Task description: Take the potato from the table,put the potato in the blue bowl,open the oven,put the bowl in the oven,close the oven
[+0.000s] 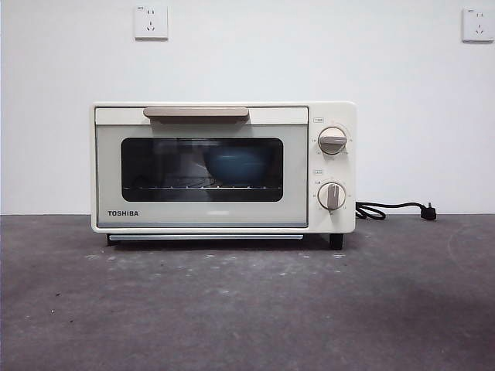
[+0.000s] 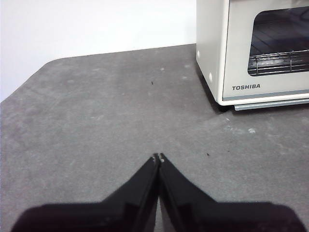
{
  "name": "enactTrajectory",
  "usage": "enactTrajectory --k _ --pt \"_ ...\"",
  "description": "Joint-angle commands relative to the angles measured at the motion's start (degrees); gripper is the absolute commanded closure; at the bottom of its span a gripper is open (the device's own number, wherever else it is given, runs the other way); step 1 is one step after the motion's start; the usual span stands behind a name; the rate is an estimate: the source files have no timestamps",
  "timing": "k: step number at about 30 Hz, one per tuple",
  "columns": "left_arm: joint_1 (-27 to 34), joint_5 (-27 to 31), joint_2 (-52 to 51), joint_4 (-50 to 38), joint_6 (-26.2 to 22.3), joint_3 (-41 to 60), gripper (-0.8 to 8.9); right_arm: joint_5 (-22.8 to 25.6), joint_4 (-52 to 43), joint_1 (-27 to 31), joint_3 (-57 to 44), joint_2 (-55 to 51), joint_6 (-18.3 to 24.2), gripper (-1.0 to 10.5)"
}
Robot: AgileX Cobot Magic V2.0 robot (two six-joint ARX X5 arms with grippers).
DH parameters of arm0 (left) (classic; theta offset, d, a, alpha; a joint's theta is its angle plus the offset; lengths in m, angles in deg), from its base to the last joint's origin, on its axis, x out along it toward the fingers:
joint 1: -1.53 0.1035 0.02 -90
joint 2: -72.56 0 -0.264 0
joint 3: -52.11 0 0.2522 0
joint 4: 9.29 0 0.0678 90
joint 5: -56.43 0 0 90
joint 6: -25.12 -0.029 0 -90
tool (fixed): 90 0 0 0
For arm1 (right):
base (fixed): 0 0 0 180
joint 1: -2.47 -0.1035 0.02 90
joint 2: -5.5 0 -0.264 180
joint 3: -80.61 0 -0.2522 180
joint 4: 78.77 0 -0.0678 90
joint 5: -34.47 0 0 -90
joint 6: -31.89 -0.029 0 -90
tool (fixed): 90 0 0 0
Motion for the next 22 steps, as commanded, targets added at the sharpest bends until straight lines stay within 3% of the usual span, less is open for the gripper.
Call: enactTrajectory --k 1,4,22 --pt "0.1 -0.3 -0.1 -0.2 0.3 0.6 8.17 0.2 1.0 0.0 -0.6 -0.2 -0.8 9.5" --pt "0.1 -0.3 -0.1 -0.2 0.3 0.6 8.17 0.2 0.9 0.0 -0.6 -0.2 -2.9 9.5" --pt "0.1 -0.3 -0.1 -0.2 0.3 0.6 8.17 0.2 1.0 0.0 -0.6 0.2 -2.9 9.5"
